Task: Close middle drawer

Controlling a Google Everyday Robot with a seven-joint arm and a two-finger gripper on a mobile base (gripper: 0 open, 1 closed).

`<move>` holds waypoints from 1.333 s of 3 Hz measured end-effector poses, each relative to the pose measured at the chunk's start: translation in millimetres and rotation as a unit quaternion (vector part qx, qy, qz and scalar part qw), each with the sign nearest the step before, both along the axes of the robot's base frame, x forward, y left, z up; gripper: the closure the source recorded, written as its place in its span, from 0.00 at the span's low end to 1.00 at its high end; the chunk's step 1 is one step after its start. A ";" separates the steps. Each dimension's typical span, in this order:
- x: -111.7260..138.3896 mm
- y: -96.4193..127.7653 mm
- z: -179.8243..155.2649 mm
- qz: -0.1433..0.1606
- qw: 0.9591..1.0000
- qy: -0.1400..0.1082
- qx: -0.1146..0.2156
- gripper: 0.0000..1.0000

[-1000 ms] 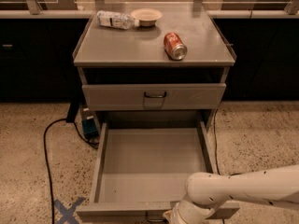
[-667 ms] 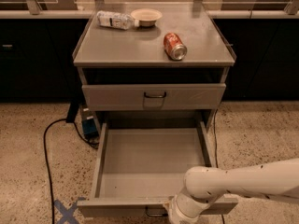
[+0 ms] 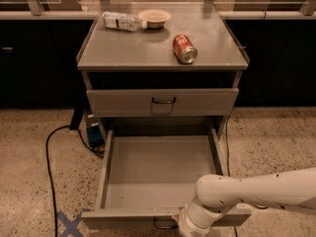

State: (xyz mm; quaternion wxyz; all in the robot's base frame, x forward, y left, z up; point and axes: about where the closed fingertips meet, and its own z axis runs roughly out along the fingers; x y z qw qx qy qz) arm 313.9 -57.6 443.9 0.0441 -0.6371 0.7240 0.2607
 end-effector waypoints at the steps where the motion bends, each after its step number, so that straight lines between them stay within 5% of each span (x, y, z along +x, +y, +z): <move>1: 39.4 0.1 9.5 -0.024 0.998 -0.022 0.050 0.00; 2: 39.4 0.1 9.5 -0.024 0.998 -0.022 0.050 0.00; 4: 59.7 -21.7 -2.1 -0.074 0.992 -0.021 0.102 0.00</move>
Offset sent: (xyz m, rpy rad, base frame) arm 0.1074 -0.0017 0.0347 0.2244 -0.1549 -0.1027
